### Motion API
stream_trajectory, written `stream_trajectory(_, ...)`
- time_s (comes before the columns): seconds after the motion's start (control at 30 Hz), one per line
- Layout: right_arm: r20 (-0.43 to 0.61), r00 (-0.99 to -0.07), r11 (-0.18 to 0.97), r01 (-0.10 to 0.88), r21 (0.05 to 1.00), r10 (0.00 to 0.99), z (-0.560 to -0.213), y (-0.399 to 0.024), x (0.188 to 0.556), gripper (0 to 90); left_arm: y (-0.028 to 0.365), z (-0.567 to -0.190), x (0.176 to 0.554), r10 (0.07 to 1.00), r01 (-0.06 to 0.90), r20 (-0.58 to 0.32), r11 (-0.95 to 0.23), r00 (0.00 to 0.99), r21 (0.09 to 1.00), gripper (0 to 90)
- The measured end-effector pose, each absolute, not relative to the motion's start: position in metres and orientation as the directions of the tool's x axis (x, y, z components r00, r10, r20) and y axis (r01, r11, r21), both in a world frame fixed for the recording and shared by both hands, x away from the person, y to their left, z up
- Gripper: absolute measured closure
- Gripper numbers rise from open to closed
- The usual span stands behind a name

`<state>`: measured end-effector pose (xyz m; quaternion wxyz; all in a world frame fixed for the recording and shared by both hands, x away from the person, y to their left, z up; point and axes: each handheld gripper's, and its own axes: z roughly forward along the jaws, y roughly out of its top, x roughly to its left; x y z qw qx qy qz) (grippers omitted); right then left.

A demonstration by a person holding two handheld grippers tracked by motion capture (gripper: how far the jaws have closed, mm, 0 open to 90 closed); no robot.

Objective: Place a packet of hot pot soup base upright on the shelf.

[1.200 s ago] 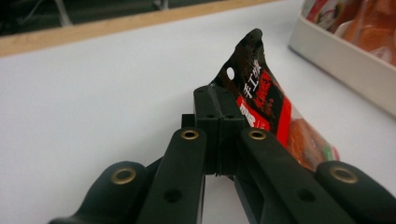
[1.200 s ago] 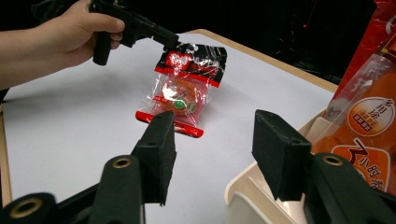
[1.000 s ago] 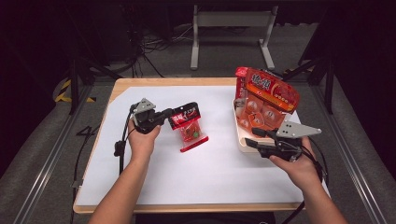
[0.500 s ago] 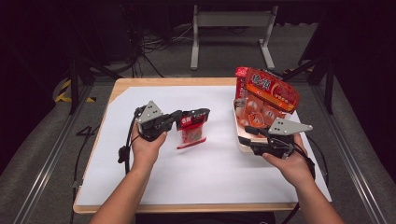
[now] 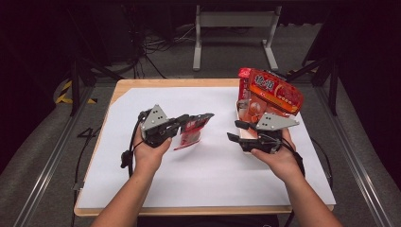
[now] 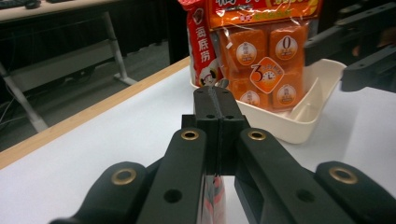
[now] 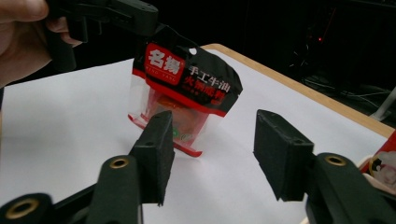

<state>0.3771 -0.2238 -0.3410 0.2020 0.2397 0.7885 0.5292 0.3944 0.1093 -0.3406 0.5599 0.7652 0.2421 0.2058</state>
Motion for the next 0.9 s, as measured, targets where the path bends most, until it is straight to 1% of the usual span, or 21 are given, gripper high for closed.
stream_trajectory(0.17, -0.069, -0.798, 0.313, 0.154, 0.937, 0.599, -0.342, -0.216, 0.385, 37.9, 0.107, -0.333, 0.386, 0.573, 0.114, 0.061, -0.265, 0.817, 0.958, 90.0)
stream_trajectory(0.37, -0.058, -0.799, 0.304, 0.159, 0.939, 0.598, -0.345, -0.210, 0.394, 32.5, 0.102, -0.321, 0.371, 0.529, 0.080, 0.071, -0.258, 0.846, 0.963, 90.0)
stream_trajectory(0.5, -0.037, -0.815, 0.291, 0.164, 0.943, 0.578, -0.347, -0.210, 0.395, 32.2, 0.097, -0.314, 0.361, 0.497, 0.051, 0.086, -0.256, 0.863, 0.965, 90.0)
stream_trajectory(0.63, -0.027, -0.837, 0.288, 0.157, 0.945, 0.546, -0.347, -0.209, 0.395, 33.3, 0.093, -0.310, 0.354, 0.461, 0.040, 0.082, -0.250, 0.884, 0.967, 90.0)
stream_trajectory(0.73, -0.015, -0.870, 0.284, 0.144, 0.948, 0.492, -0.347, -0.207, 0.394, 33.9, 0.091, -0.308, 0.351, 0.441, 0.033, 0.082, -0.248, 0.893, 0.968, 90.0)
stream_trajectory(0.77, -0.015, -0.870, 0.284, 0.144, 0.948, 0.492, -0.347, -0.207, 0.394, 33.9, 0.090, -0.308, 0.350, 0.434, 0.030, 0.083, -0.246, 0.897, 0.969, 90.0)
stream_trajectory(0.83, -0.007, -0.898, 0.286, 0.133, 0.949, 0.440, -0.348, -0.204, 0.393, 33.7, 0.088, -0.306, 0.347, 0.419, 0.021, 0.090, -0.253, 0.903, 0.967, 90.0)
stream_trajectory(0.9, -0.007, -0.902, 0.287, 0.130, 0.949, 0.431, -0.348, -0.203, 0.392, 33.8, 0.086, -0.306, 0.345, 0.405, 0.017, 0.090, -0.253, 0.910, 0.967, 90.0)
